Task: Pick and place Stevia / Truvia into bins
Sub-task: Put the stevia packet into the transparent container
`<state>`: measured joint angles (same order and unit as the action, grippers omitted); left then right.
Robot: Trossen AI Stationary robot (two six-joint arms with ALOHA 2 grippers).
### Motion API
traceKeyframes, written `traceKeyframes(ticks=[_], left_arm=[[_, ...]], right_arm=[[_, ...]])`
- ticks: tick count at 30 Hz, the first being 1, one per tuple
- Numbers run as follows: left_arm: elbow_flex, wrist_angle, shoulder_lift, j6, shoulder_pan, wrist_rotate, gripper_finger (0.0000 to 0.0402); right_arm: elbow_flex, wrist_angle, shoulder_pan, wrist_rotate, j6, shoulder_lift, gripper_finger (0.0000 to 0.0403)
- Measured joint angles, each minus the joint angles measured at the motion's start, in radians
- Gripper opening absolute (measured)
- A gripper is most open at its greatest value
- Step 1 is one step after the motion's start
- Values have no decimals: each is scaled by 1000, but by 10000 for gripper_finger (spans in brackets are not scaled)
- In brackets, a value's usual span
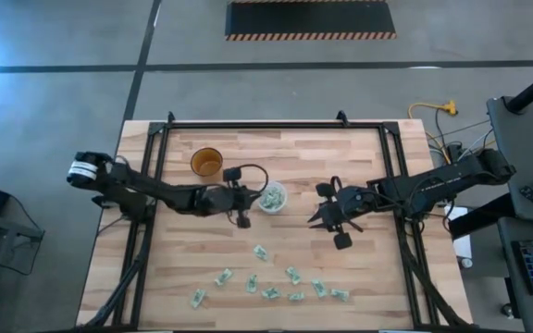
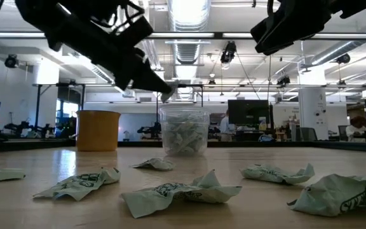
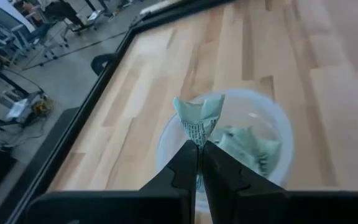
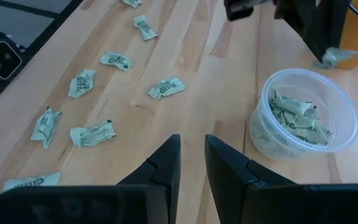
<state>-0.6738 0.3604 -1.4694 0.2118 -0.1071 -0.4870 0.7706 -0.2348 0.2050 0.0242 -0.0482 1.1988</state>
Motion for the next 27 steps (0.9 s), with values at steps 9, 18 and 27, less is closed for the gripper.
traceKeyframes(ticks=[9,18,27], left_arm=[[-60,-4,-70,41,36,23,6],[-74,-4,-75,65,48,40,84],[-74,-51,-30,58,41,33,206]], right_arm=[[-25,7,0,0,64,0,63],[-62,9,0,-1,148,0,63],[-105,9,59,25,238,0,63]])
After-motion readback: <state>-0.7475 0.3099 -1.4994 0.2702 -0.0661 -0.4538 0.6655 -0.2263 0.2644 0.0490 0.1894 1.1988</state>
